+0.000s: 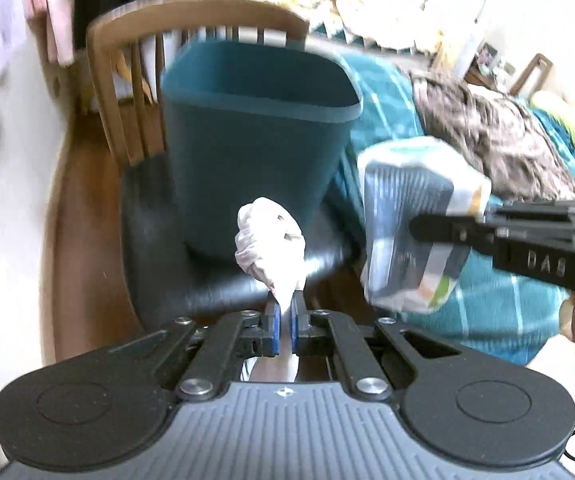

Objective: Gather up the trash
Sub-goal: 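Carry the clear wrapper and white tissue toward the teal wastebasket with both tools, then open the right tool over the wastebasket while the left tool releases the white tissue inside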

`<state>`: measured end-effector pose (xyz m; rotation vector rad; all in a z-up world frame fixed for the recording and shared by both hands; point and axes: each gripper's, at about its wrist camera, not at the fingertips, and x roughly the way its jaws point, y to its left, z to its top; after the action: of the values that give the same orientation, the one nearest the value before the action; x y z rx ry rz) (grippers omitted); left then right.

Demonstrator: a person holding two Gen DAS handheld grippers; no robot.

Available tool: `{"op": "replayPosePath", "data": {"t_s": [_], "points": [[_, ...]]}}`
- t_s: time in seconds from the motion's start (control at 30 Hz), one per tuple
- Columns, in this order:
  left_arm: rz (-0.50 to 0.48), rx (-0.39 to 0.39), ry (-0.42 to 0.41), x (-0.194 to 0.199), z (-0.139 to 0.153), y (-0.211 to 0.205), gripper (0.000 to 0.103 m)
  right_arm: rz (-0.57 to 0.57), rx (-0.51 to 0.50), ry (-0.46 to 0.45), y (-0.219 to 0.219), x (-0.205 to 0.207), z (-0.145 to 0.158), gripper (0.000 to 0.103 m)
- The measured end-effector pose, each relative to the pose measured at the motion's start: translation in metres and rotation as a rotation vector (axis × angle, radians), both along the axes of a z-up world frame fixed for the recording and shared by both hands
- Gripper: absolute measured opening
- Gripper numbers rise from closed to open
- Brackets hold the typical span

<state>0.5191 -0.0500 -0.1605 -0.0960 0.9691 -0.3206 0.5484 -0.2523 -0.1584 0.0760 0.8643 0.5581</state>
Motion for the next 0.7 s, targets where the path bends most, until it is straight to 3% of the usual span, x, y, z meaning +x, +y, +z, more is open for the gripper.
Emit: {"op": "replayPosePath", "data": {"t_s": [0.17,0.33,0.5,0.7], "points": [[0.037,0.02,-0.041,0.04,0.038,-0.011,0.005,-0.046,-0.001,-0.087,-0.001,0.049,0.049,0.003],[0.066,0.082,-0.098,0.088,0.072,-0.019,0.005,-0.095,-0.001,-0.122,0.002,0.098,0.067,0.003],[0.094,0.094,-0.116,0.142,0.082,-0.025,0.005,-0.109,-0.043,-0.14,0.009,0.129,0.061,0.003],[0.097,0.164,-0.077,0.19,0.065,-0.04,0.005,-0.131,-0.078,-0.121,0.017,0.164,0.047,0.003]]}}
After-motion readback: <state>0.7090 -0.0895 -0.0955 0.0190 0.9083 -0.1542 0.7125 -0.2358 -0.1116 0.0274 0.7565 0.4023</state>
